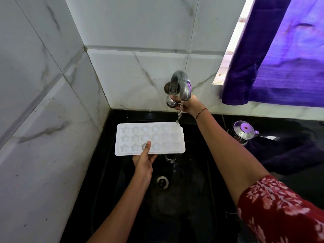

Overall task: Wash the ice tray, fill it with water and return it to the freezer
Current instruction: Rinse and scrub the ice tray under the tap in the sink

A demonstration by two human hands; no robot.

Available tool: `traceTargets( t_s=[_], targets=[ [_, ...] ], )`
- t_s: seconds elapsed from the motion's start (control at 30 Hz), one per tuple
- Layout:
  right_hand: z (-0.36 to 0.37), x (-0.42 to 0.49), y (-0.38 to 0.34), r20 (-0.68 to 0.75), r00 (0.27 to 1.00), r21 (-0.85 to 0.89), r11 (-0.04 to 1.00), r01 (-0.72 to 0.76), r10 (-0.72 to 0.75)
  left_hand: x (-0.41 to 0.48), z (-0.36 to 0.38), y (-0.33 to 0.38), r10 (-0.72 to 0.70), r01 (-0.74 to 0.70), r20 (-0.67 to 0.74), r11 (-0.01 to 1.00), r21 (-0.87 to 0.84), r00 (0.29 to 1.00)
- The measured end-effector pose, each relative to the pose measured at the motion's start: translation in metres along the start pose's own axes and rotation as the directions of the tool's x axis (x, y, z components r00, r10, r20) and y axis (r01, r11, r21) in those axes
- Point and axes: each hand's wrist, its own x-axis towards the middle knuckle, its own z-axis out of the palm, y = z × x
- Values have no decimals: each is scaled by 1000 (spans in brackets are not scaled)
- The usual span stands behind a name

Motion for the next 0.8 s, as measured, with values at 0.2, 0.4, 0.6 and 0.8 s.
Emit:
traceTargets(
  t_s=[0.2,0.4,0.6,0.8],
  targets=[
    [1,-6,0,-10,1000,68,998,-14,14,2,6,1,12,-12,17,1000,3,1000],
    [2,-5,1,-8,999,94,994,-52,53,1,8,1,1,-1,22,1000,6,1000],
    [1,-2,1,22,998,93,993,-68,66,0,12,1,5,-5,30,1000,7,1000],
    [2,2,1,15,998,89,994,-65,64,4,17,1,6,-6,14,1000,-6,1000]
  ],
)
